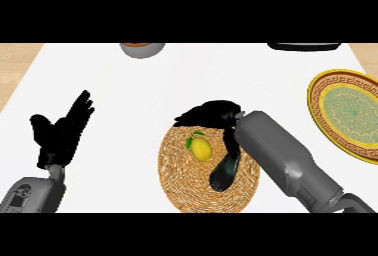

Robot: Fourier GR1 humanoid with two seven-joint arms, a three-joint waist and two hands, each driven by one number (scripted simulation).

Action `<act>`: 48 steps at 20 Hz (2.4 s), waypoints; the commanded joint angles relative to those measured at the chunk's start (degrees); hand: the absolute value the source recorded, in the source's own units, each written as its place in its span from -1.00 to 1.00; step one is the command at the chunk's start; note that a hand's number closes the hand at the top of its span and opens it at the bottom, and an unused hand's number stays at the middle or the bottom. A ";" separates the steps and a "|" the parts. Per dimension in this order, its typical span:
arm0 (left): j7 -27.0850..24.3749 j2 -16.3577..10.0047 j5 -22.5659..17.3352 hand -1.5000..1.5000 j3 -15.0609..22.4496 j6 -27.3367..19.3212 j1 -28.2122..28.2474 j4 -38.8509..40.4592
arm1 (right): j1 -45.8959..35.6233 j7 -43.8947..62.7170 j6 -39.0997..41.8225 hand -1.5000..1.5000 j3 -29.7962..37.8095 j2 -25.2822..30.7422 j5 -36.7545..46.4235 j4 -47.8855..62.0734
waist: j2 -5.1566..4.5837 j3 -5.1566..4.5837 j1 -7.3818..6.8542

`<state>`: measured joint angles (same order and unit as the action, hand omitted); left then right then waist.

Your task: Pick the lemon from the placemat and place it in the plate

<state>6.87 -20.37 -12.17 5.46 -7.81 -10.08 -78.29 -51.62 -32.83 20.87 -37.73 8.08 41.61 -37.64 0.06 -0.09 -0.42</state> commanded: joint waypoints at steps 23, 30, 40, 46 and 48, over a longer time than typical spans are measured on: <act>0.81 1.20 4.16 0.00 -5.27 3.82 0.34 -1.18 | 5.78 -7.03 -5.72 1.00 1.01 -7.41 16.86 6.02 | -0.13 0.10 0.12; 2.16 4.07 5.26 0.00 -4.55 2.66 1.08 -2.96 | 5.81 -2.62 -10.17 1.00 4.79 -8.02 14.74 0.17 | -0.06 0.10 0.15; 1.10 2.41 4.14 0.00 -7.37 2.45 4.55 -1.54 | 12.21 24.04 -27.16 1.00 27.95 3.21 5.09 -7.10 | 1.70 0.03 5.92; 2.96 2.54 4.29 0.00 -7.31 1.76 4.44 -2.61 | 15.57 33.00 -40.28 1.00 32.15 6.43 7.88 -22.39 | 1.87 -0.01 5.86; 2.34 2.69 5.15 0.00 -6.27 2.12 4.02 -3.18 | 16.14 38.48 -41.48 1.00 34.06 7.56 8.97 -26.66 | 1.34 -0.03 4.59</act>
<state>9.12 -17.55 -7.48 -1.35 -6.10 -5.91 -81.10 -36.72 -1.83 -16.38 -7.08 12.92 49.33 -56.46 1.68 -0.07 4.85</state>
